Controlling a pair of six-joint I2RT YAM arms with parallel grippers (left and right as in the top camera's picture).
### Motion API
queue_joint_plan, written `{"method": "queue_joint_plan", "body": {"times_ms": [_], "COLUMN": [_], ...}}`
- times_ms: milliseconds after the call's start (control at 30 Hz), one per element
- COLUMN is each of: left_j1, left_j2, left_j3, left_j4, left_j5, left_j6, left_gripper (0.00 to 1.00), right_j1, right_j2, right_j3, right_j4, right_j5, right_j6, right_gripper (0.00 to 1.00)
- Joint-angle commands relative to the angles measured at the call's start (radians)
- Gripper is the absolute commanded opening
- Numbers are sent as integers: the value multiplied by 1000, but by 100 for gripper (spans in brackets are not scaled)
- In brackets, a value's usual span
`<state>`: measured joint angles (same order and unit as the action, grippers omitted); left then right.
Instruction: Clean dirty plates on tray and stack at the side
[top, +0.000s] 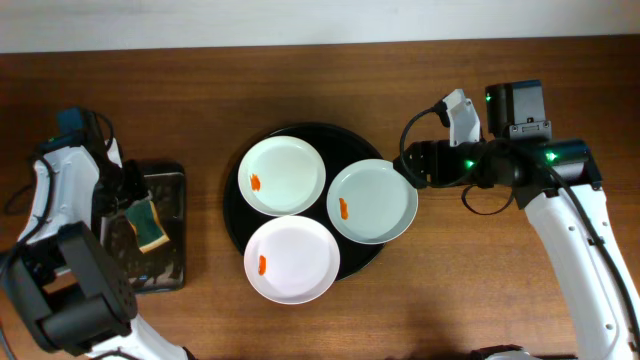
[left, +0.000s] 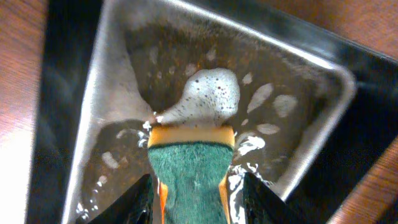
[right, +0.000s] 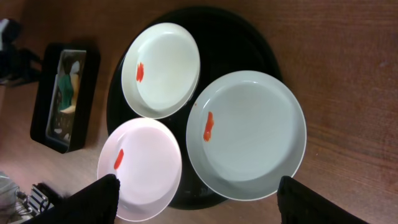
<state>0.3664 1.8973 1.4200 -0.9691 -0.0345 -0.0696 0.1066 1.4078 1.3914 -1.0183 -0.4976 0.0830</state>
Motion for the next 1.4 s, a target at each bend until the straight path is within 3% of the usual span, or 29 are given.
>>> {"method": "queue_joint_plan", "body": {"times_ms": [0, 33, 100, 167, 233, 333, 367, 400, 433, 500, 567, 633, 667, 767, 900, 933, 1000, 1067, 1100, 1167, 1233, 1267, 1300, 1333, 1367], "left_j1": [3, 3, 3, 3, 3, 3, 3, 3, 3, 3, 3, 3, 3, 3, 3, 3, 3, 3, 3, 3, 3, 3, 3, 3, 3], "left_j2": [-35, -31, -27, -27, -27, -52, -77, -116, -141, -171, -160, -160, -160, -160, -163, -180, -239, -301, -303, -286, -236, -201, -163, -112, -79], "left_j3": [-13, -68, -205, -370, -444, -327, -236, -142, -115, -110, -143, -248, -341, -483, -550, -520, -417, -346, -346, -362, -420, -437, -446, -449, -449], "left_j4": [-48, -10, 100, 272, 411, 307, 201, 98, 72, 26, -27, 41, 148, 335, 436, 424, 313, 241, 237, 238, 274, 300, 336, 388, 420], "left_j5": [-13, -19, -28, -68, -68, -59, -56, 8, 72, 101, 51, -64, -76, -94, -70, -28, -16, 16, 12, -9, -38, -63, -100, -101, -96], "left_j6": [-42, -60, -78, -98, -98, -93, -93, -94, -94, -94, -123, -206, -208, -207, -201, -143, -138, -138, -138, -139, -139, -139, -139, -139, -138], "left_gripper": [41, 26, 19, 0, 0, 0, 13, 94, 99, 99, 69, 45, 38, 33, 0, 0, 0, 27, 47, 61, 65, 66, 58, 44, 14], "right_j1": [6, 6, 6, 6, 6, 6, 6, 6, 6, 6, 6, 6, 6, 6, 6, 6, 6, 6, 6, 6, 6, 6, 6, 6, 6], "right_j2": [2, 2, 2, 2, 2, 2, 2, 2, 2, 2, 2, 2, 2, 2, 2, 2, 2, 2, 2, 2, 2, 2, 2, 2, 2], "right_j3": [21, 21, 21, 21, 21, 21, 21, 21, 21, 21, 21, 21, 21, 21, 21, 21, 21, 21, 21, 21, 21, 21, 21, 21, 21], "right_j4": [0, 0, 0, 0, 0, 0, 0, 0, 0, -3, -15, -16, -15, -16, -15, -15, -15, -15, -15, -15, -15, -15, -15, -15, -15], "right_j5": [5, 5, 5, 5, 5, 5, 5, 5, 5, 5, 5, 5, 5, 5, 5, 5, 5, 5, 5, 5, 5, 5, 5, 5, 5], "right_j6": [4, 4, 4, 4, 4, 4, 4, 4, 4, 4, 4, 4, 4, 4, 4, 4, 4, 4, 4, 4, 4, 4, 4, 4, 4], "right_gripper": [82, 82, 82, 82, 82, 82, 82, 82, 82, 82, 82, 82, 82, 82, 82, 82, 82, 82, 82, 82, 82, 82, 82, 82, 82]}}
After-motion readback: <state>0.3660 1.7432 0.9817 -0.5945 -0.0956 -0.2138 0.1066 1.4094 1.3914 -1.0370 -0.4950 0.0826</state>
